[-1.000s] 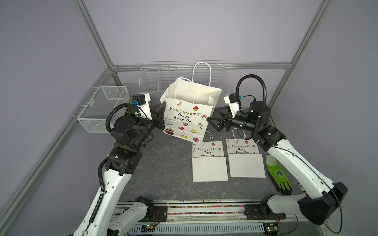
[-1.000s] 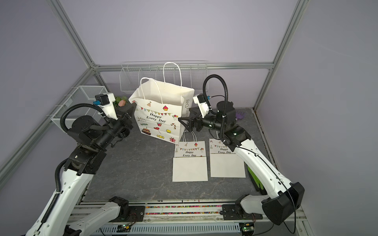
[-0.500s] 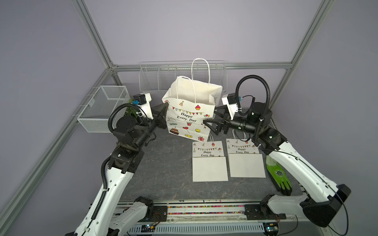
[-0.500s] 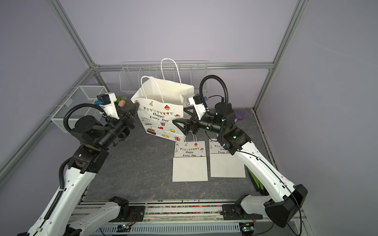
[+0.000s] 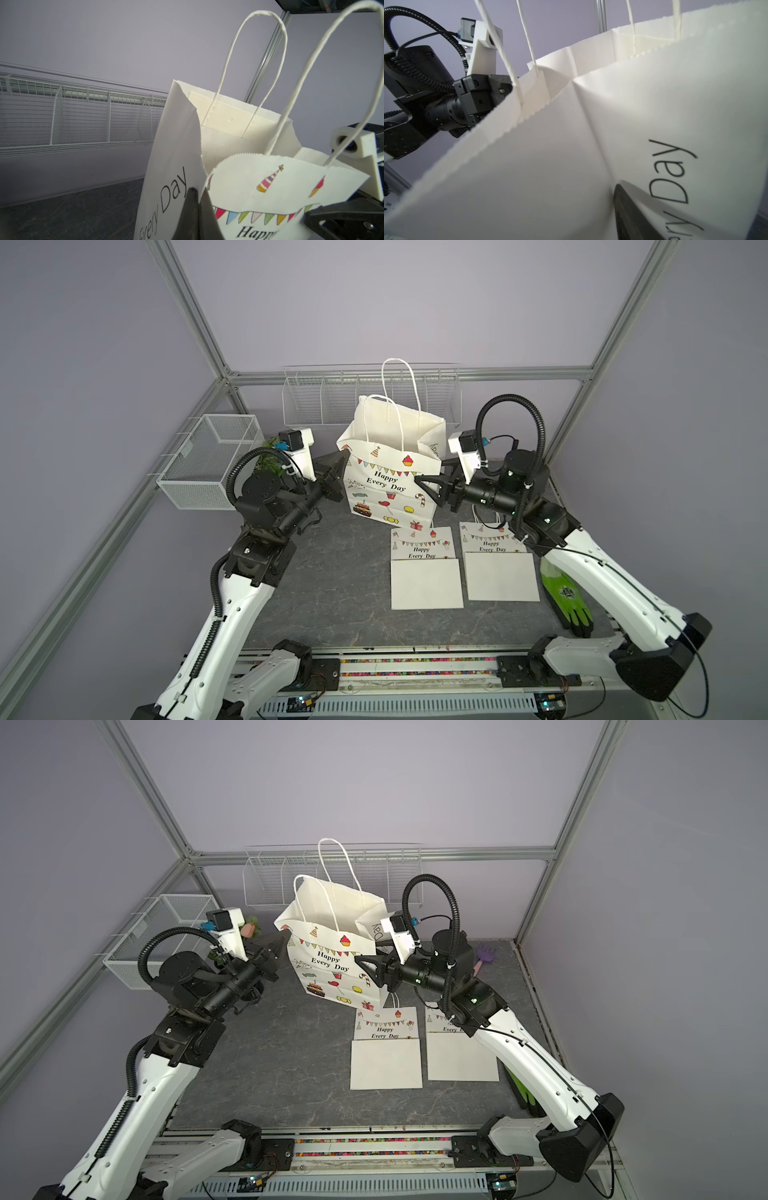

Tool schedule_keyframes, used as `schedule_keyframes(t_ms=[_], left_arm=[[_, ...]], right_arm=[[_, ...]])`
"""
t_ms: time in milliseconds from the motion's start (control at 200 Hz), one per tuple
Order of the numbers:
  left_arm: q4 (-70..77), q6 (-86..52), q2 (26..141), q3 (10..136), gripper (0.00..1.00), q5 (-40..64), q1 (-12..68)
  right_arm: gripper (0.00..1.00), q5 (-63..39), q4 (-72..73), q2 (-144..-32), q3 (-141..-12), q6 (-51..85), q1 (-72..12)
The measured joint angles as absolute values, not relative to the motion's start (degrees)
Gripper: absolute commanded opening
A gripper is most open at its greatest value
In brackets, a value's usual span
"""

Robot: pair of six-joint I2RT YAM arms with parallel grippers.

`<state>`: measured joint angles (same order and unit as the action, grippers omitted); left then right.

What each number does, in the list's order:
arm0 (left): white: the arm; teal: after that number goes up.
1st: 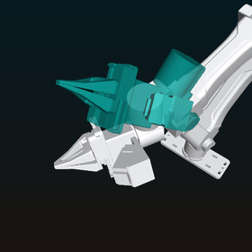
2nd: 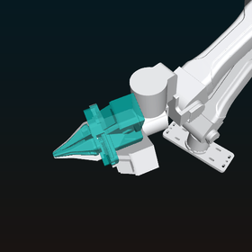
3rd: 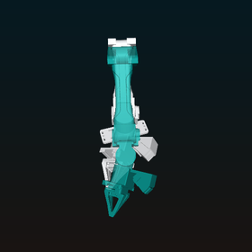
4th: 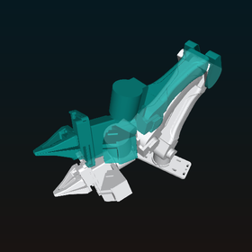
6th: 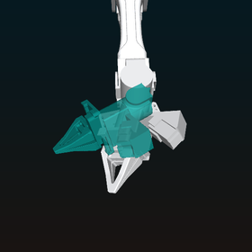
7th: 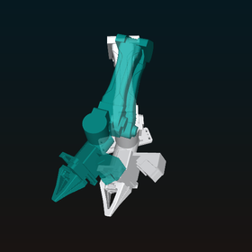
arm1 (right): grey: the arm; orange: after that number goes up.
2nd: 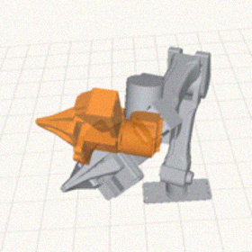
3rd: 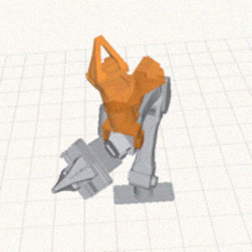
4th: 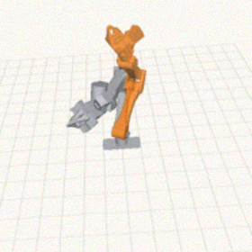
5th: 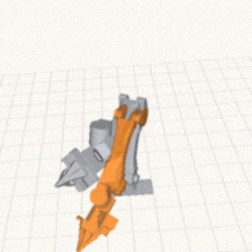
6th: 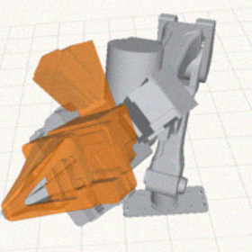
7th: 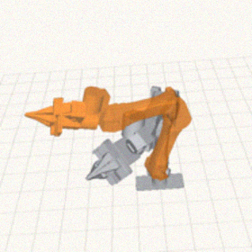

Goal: Put away the paper bag
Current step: Press the paper bag.

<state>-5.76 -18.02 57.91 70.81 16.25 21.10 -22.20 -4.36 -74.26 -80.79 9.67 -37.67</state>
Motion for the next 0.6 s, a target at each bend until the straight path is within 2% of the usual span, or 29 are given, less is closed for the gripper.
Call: schedule_keyframes(t_ms=[145,245,285,385,425,525,600], left_arm=[[-5.76,-18.04,58.08,70.74,0.0,16.84,21.1],[-5.74,-18.04,58.08,70.54,0.02,16.99,21.1],[-5.76,-18.02,58.08,70.46,0.09,16.99,21.1],[-5.76,-17.96,58.02,70.37,0.51,17.23,21.1],[-5.76,-17.85,57.87,70.3,0.63,17.3,21.1],[-5.96,-17.32,57.17,70.11,0.79,17.54,21.1],[-6.02,-17.28,56.12,69.73,0.81,17.67,21.1]], right_arm=[[0.22,-20.99,-4.4,-74.0,-80.79,9.41,-37.78],[0.13,-20.29,-4.43,-73.47,-80.79,9.28,-37.78],[0.1,-20.05,-4.54,-73.21,-80.79,9.15,-37.78],[0.07,-19.29,-5.56,-72.53,-80.79,9.15,-37.76],[0.07,-19.11,-6.28,-72.25,-80.84,9.1,-37.71],[0.07,-19.27,-9.1,-71.46,-81.12,9.28,-36.58],[0.07,-20.69,-10.76,-70.59,-81.12,10.15,-34.0]])
